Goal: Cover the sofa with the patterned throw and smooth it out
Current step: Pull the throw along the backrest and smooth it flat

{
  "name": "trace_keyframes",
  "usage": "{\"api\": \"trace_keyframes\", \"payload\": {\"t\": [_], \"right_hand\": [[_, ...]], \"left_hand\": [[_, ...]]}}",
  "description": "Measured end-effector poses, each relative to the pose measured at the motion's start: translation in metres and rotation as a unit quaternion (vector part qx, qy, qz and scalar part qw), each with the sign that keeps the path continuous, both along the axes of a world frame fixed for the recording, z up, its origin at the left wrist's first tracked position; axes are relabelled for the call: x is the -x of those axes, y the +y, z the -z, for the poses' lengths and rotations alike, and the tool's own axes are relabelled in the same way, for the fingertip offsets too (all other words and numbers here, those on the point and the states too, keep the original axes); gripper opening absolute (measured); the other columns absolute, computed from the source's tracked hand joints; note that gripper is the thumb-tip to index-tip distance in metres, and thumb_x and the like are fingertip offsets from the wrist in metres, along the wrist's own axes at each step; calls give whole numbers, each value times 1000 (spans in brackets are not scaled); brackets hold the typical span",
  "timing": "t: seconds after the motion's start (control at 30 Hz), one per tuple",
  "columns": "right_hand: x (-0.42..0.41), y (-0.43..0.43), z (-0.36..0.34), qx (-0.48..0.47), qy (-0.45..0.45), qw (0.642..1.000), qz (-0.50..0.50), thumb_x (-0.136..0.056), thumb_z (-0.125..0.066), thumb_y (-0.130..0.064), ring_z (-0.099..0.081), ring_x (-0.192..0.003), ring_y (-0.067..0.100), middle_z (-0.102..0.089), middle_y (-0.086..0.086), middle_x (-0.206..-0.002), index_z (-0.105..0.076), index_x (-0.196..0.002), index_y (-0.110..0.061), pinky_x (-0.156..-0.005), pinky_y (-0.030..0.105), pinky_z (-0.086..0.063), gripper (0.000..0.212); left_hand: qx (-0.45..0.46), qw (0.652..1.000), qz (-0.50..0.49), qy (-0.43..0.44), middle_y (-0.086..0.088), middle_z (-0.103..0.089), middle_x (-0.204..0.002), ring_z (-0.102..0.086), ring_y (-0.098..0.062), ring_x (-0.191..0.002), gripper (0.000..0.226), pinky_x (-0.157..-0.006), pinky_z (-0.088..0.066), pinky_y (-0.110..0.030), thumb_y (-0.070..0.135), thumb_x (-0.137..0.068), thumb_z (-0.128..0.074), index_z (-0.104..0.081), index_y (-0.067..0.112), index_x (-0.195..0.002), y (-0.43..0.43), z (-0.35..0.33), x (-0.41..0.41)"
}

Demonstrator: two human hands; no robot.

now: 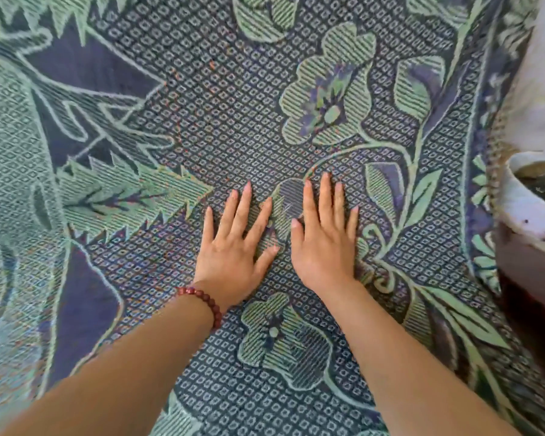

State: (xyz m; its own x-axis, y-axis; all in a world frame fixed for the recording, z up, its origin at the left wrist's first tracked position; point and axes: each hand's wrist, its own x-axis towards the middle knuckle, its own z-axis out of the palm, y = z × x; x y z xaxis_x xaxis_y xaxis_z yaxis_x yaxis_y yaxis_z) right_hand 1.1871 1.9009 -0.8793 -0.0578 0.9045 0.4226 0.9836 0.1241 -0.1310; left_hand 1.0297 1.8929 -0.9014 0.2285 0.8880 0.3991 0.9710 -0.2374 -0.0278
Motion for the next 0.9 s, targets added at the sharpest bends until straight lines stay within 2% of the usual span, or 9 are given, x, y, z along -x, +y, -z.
{"api": "trace_keyframes", "payload": {"t": [0.2, 0.33, 0.43, 0.63, 0.8, 0.9], "right_hand": [[-13, 18, 26, -52, -29, 998, 1, -98, -29, -40, 12, -145, 19, 19, -2, -156, 5, -151, -24, -114, 46, 6, 65], [-15, 20, 27, -49, -39, 998, -1, -99, -23, -42, 18, -144, 19, 22, 0, -156, 13, -150, -24, -115, 47, 7, 64], [-11, 8, 20, -37, -32, 999, -1, -99, -22, -41, 18, -144, 20, 23, 1, -156, 13, -150, -23, -117, 47, 5, 64], [9, -34, 29, 55, -5, 998, -4, -99, -21, -43, 15, -145, 21, 21, 3, -157, 5, -151, -20, -117, 46, 2, 63], [10, -57, 42, 139, -47, 989, 7, -98, -15, -47, 19, -144, 21, 24, 6, -155, 10, -150, -17, -115, 46, 9, 64], [-4, -46, 46, 183, -62, 981, 10, -98, -10, -49, 19, -144, 20, 24, 4, -156, 10, -150, -19, -116, 45, 8, 64]], "left_hand": [[-40, 999, -9, -14, -6, 19, -155, 15, -24, -144, 68, -113, 5, -53, 61, -92, -16, 5, 29, -149, 20, 31, -8], [-18, 1000, -24, -7, -2, 37, -148, 29, -21, -139, 67, -114, 13, -50, 64, -91, -4, 24, 34, -144, 18, 28, -9], [13, 1000, -14, -10, 1, 39, -148, 30, -19, -139, 67, -114, 11, -49, 65, -91, 0, 23, 33, -144, -3, 14, -8], [151, 988, -13, -42, 8, 32, -150, 25, -10, -139, 69, -116, 9, -44, 61, -90, 0, 19, 25, -146, -57, 20, -6], [171, 983, -14, -62, 12, 28, -151, 23, -6, -139, 65, -114, 12, -40, 56, -94, -2, 17, 22, -147, -63, 32, -5], [186, 981, -3, -60, 12, 26, -152, 22, -6, -139, 66, -115, 12, -41, 57, -93, -2, 16, 23, -147, -55, 41, -11]]}}
